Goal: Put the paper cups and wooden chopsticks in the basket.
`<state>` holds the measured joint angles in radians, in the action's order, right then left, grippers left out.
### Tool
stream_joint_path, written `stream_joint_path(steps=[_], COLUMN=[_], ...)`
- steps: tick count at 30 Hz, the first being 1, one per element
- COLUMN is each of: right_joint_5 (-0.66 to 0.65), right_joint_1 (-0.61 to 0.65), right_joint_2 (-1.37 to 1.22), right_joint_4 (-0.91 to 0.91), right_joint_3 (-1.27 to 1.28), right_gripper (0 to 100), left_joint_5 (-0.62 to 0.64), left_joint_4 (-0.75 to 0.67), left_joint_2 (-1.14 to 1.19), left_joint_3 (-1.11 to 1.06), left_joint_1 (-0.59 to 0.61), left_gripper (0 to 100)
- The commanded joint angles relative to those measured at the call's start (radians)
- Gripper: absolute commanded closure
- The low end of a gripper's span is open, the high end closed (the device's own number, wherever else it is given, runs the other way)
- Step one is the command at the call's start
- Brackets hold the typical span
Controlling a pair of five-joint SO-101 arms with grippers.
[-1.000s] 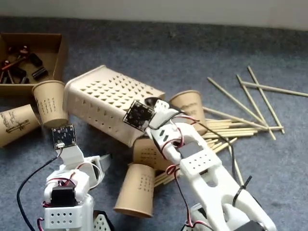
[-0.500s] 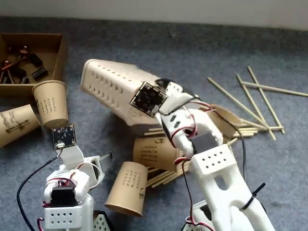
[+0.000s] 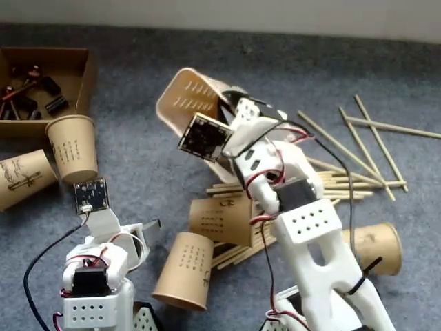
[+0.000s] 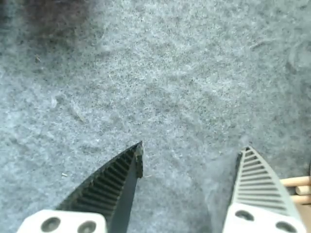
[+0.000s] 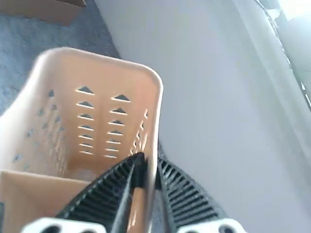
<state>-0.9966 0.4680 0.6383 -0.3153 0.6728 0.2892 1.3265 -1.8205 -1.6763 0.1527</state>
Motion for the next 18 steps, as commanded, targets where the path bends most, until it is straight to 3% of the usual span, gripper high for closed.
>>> stream_joint_path(steps=[1,7,13,18], right_joint_5=[-0.017,0.081,0.198,0.247], right_joint_1=[-0.051,-0.127,-0.203,-0.231], right_joint_2=[-0.081,-0.231,-0.332,-0.344], right_joint_4=[0.008,0.008,0.007,0.005], right_joint_3=[-0.097,-0.217,-0.295,-0.309], right_gripper=[99.2,99.1,87.1,84.9], left_joint_5=[0.000,0.000,0.000,0.000], left_joint_4=[0.003,0.003,0.003,0.003], left_joint_2=[-0.018,-0.018,-0.018,-0.018], left_joint_3=[-0.019,-0.019,-0.019,-0.019], left_joint_1=[0.008,0.008,0.008,0.008], left_gripper=[70,70,70,70])
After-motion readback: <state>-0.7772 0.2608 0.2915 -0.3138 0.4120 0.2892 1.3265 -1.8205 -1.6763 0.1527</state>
